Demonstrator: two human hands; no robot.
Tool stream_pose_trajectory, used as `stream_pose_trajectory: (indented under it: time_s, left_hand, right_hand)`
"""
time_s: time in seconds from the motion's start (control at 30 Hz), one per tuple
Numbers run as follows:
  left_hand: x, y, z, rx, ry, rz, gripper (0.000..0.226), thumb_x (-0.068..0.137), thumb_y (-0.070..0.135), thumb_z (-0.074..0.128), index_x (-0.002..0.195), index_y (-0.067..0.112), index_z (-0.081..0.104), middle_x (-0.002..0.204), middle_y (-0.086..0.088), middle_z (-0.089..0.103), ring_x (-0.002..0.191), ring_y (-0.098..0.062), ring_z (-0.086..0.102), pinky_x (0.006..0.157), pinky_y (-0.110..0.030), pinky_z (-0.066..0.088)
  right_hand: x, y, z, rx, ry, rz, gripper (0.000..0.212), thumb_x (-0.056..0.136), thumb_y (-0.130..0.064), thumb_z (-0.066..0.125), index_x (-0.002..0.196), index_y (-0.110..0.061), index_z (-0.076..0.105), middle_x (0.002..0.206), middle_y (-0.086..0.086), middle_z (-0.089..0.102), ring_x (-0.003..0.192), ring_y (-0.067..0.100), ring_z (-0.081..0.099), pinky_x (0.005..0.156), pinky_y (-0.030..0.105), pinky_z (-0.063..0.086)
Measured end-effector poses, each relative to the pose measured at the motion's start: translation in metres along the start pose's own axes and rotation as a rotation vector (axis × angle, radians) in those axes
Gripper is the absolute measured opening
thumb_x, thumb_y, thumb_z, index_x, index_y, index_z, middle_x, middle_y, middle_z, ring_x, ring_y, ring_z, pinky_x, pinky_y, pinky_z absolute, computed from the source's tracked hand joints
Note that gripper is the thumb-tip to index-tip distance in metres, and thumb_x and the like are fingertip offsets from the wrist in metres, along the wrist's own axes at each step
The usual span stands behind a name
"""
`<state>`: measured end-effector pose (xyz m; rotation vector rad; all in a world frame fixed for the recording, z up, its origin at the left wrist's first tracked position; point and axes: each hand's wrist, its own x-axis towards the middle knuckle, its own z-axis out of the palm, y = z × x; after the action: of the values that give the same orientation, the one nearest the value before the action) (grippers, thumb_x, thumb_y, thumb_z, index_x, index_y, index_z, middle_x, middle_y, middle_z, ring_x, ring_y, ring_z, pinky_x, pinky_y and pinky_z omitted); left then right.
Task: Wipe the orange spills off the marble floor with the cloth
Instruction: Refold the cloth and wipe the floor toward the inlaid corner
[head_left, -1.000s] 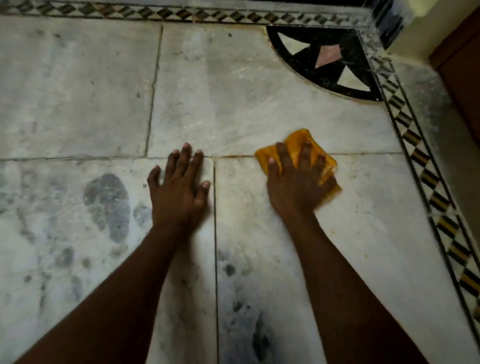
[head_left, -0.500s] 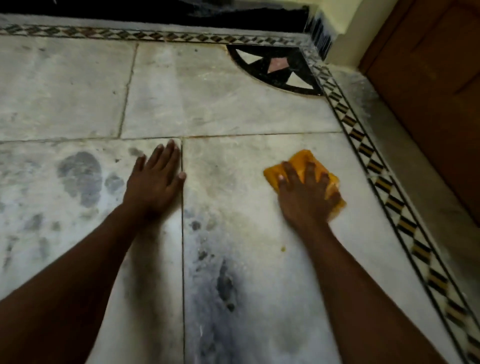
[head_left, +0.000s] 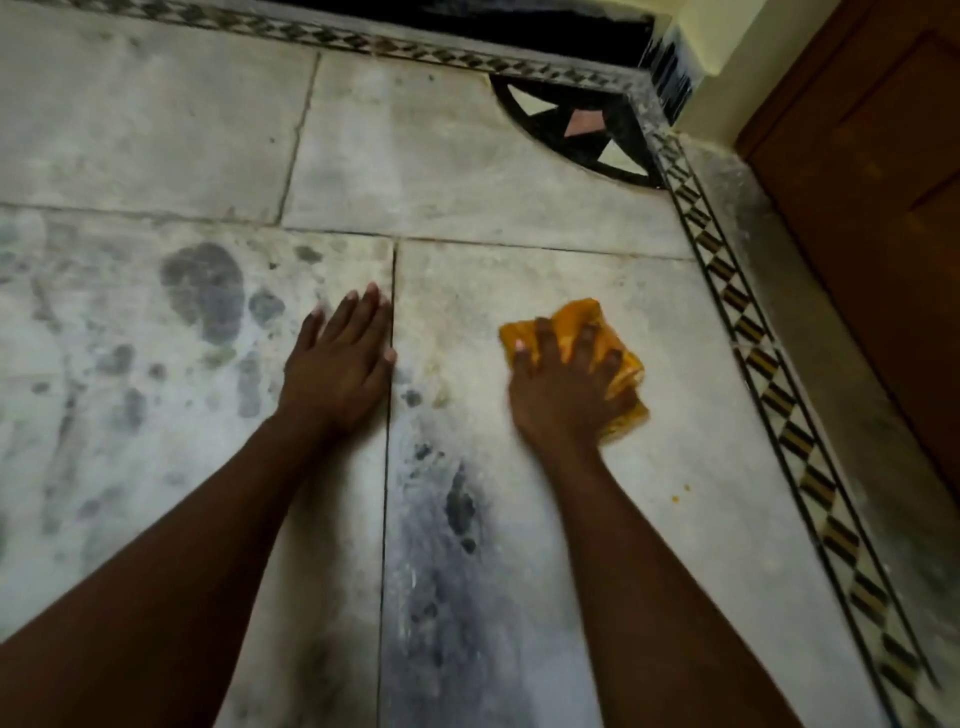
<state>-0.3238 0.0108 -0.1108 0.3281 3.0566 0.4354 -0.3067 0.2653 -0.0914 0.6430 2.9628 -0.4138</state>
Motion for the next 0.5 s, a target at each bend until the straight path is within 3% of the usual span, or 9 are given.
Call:
stream_pose_trajectory:
  time_s: [0.1, 0.17, 0.2, 0.3, 0.4, 0.43, 0.5]
  left_hand:
    - [-0.009, 0.01, -0.007, -0.088, -0.029, -0.014, 0.09, 0.093, 0.064, 0.009, 0.169, 0.016, 0.015, 0.178, -0.003, 0.003, 0.165, -0.021, 0.005, 0.131, -0.046, 0.006]
    - [-0.029, 0.013, -0.003, -0.108, -0.009, -0.001, 0.088, 0.096, 0.062, 0.011, 0.168, 0.014, 0.019, 0.177, -0.004, 0.008, 0.165, -0.021, 0.008, 0.131, -0.045, 0.009]
    - [-0.039, 0.015, 0.002, -0.106, 0.007, 0.002, 0.085, 0.098, 0.06, 0.012, 0.168, 0.013, 0.021, 0.177, -0.004, 0.01, 0.164, -0.02, 0.01, 0.131, -0.045, 0.01]
    - [-0.048, 0.02, 0.004, -0.102, 0.029, -0.013, 0.081, 0.099, 0.058, 0.015, 0.168, 0.015, 0.023, 0.177, -0.002, 0.013, 0.164, -0.018, 0.012, 0.131, -0.045, 0.013]
    - [-0.047, 0.025, 0.0, -0.162, 0.046, -0.054, 0.085, 0.095, 0.063, 0.023, 0.167, 0.018, 0.029, 0.176, -0.001, 0.017, 0.164, -0.02, 0.015, 0.131, -0.048, 0.014]
    - [-0.049, 0.027, -0.003, -0.176, 0.053, -0.065, 0.087, 0.093, 0.064, 0.023, 0.166, 0.018, 0.03, 0.176, -0.001, 0.018, 0.164, -0.02, 0.016, 0.13, -0.049, 0.014]
    - [-0.06, 0.032, -0.004, -0.21, 0.056, -0.082, 0.087, 0.092, 0.064, 0.024, 0.165, 0.018, 0.033, 0.175, -0.002, 0.021, 0.163, -0.022, 0.017, 0.13, -0.051, 0.015]
  right_hand:
    - [-0.058, -0.014, 0.012, -0.066, 0.064, -0.307, 0.064, 0.097, -0.073, 0.019, 0.157, -0.054, 0.03, 0.176, -0.002, 0.011, 0.16, 0.039, 0.01, 0.12, 0.073, 0.005]
    - [-0.113, 0.013, 0.018, -0.105, 0.056, -0.53, 0.061, 0.101, -0.07, 0.024, 0.158, -0.052, 0.03, 0.175, -0.003, 0.013, 0.161, 0.035, 0.013, 0.119, 0.069, 0.01]
    - [-0.126, 0.036, 0.017, -0.108, 0.051, -0.554, 0.06, 0.101, -0.069, 0.027, 0.158, -0.051, 0.031, 0.175, -0.004, 0.015, 0.16, 0.032, 0.017, 0.119, 0.067, 0.013]
    - [-0.091, 0.086, 0.003, -0.163, 0.156, -0.331, 0.065, 0.099, -0.07, 0.029, 0.159, -0.046, 0.036, 0.173, -0.003, 0.024, 0.156, 0.034, 0.029, 0.118, 0.065, 0.022]
    - [-0.041, 0.061, -0.002, -0.042, 0.151, 0.003, 0.061, 0.1, -0.07, 0.026, 0.158, -0.051, 0.031, 0.175, -0.001, 0.017, 0.159, 0.039, 0.013, 0.118, 0.075, 0.009]
    - [-0.035, 0.044, -0.001, -0.012, 0.111, 0.01, 0.06, 0.102, -0.07, 0.027, 0.159, -0.052, 0.027, 0.176, -0.001, 0.012, 0.16, 0.04, 0.006, 0.118, 0.076, 0.004]
    - [-0.047, 0.019, 0.008, -0.009, 0.066, -0.151, 0.061, 0.102, -0.068, 0.031, 0.16, -0.05, 0.026, 0.176, 0.001, 0.011, 0.159, 0.042, 0.006, 0.117, 0.078, 0.003]
